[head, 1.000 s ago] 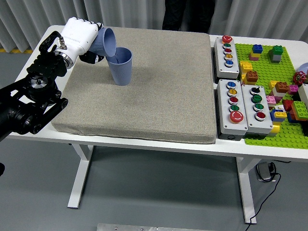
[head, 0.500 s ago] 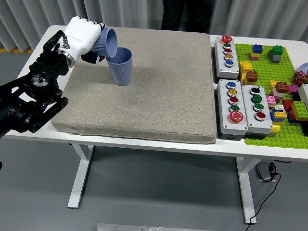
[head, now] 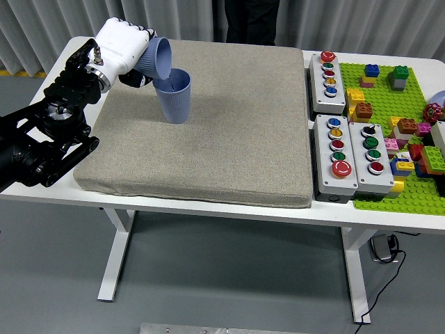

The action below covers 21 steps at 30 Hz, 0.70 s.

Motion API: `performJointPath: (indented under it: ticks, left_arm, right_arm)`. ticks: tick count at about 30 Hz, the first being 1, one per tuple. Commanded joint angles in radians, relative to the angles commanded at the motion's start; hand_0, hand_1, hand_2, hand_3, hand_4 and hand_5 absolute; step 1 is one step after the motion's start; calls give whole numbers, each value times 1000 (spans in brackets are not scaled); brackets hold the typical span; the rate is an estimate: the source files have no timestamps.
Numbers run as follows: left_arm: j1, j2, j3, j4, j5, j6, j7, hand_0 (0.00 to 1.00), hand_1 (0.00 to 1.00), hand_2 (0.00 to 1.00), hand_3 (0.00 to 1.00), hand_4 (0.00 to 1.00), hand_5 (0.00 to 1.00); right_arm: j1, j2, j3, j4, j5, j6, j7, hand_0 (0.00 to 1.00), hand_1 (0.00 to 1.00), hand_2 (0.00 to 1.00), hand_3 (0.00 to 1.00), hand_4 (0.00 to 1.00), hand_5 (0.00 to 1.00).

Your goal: Pick cup pour cup place

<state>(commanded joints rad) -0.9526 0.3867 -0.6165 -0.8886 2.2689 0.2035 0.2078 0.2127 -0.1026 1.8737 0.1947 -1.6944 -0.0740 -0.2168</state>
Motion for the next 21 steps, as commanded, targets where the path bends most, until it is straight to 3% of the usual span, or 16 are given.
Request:
performJointPath:
  ticks: [21]
  left_arm:
    - [-16,2,20,0,0,-3,20,524,490,520,552,799,229]
  right_arm:
    - [7,1,-4,3,-1,0,-6,702,683,608,603,53,385]
